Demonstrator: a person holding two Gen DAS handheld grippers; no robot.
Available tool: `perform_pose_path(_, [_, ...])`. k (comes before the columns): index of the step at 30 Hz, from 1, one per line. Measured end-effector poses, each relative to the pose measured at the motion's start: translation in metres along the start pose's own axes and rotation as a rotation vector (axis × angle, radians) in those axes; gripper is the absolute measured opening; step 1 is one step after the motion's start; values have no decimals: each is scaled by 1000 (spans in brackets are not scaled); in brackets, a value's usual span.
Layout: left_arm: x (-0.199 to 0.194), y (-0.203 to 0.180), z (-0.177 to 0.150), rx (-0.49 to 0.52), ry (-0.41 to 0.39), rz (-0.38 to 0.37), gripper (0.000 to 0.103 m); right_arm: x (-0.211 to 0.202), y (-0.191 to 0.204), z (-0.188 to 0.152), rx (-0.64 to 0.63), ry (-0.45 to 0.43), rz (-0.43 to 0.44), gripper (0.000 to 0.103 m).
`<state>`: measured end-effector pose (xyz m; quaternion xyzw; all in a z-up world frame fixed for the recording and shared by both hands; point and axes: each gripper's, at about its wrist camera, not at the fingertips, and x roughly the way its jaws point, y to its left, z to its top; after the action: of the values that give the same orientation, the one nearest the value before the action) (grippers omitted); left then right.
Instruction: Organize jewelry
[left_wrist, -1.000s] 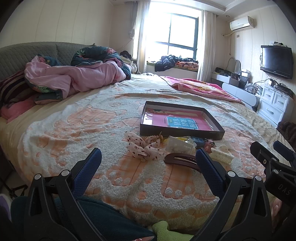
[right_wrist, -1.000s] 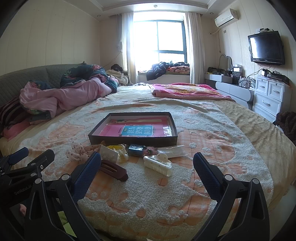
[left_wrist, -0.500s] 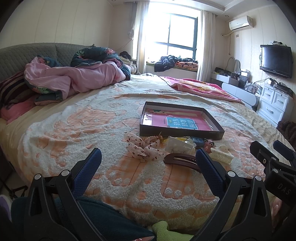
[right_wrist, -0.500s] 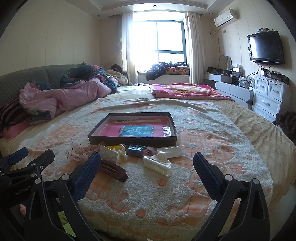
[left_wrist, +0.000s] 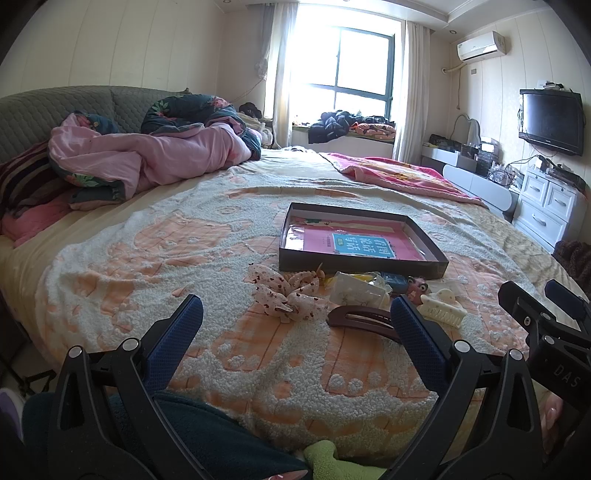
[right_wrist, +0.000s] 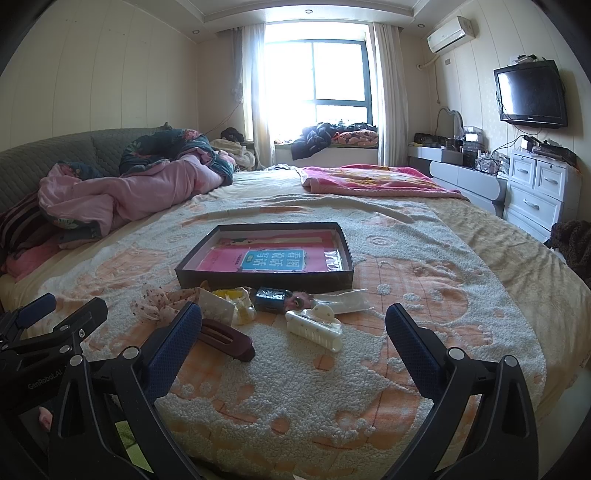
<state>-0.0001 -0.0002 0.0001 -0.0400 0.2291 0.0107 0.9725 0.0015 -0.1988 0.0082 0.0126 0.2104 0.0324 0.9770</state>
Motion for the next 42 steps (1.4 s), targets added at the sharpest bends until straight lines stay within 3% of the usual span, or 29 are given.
perform_pose_path(22, [1,1,0,-4,8,-1,93,8,0,-2,-2,16,8,97])
perform_pose_path(30, [16,15,2,-64,61,-6,93,30,6,3,-38,93,35,97])
perform_pose_path(36, [24,33,5,-106,89,30,93,56,22,1,-120,191,82,97])
perform_pose_path(42, [34,47,9,-124,113,65,93,72,39,0,-187,215,123,97])
